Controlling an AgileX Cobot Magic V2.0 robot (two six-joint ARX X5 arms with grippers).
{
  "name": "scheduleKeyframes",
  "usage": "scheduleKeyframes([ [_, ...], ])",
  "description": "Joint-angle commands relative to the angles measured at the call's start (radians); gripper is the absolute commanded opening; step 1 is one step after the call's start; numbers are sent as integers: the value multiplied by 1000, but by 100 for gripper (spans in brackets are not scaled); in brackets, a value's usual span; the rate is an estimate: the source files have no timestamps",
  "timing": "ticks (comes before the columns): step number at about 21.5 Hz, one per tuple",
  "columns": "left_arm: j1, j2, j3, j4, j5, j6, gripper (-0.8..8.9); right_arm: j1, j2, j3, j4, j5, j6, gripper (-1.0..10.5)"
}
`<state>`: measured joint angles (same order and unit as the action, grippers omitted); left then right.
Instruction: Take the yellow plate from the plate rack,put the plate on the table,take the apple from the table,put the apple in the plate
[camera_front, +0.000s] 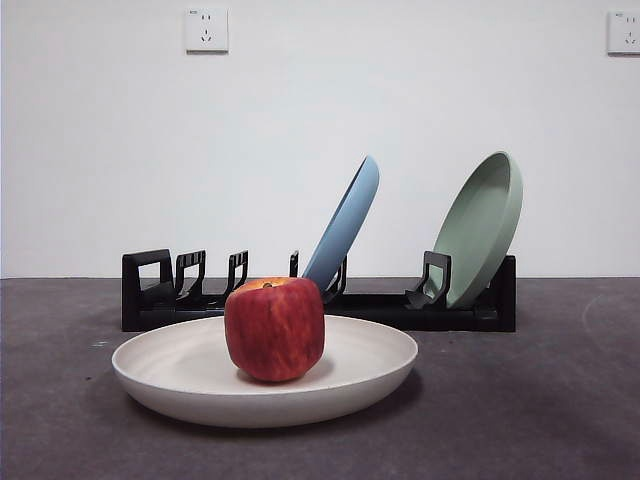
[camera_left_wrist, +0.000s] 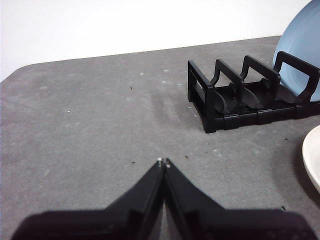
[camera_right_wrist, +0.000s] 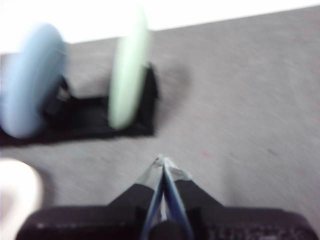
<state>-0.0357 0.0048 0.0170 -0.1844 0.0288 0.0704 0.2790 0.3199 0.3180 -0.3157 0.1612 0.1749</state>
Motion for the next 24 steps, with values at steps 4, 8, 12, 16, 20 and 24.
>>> scheduleKeyframes([
  [4,4,-3,-13,-2,-1,2,-1,-171,-171,-148,126,-247,-151,0],
  [8,4,-3,-13,-1,-1,2,-1,-185,-240,-249,154,-252,-151,0],
  [12,4,-3,-13,-1,-1,2,-1,-184,-272,-304,159,-253,-138,0],
  [16,4,-3,-13,-1,-1,2,-1,-184,-289,-312,147,-252,-134,0],
  [20,4,-3,-13,0,-1,2,-1,-184,-290,-312,136,-249,-134,0],
  [24,4,-3,-13,0,-1,2,-1,-184,-290,-312,136,-248,-125,0],
])
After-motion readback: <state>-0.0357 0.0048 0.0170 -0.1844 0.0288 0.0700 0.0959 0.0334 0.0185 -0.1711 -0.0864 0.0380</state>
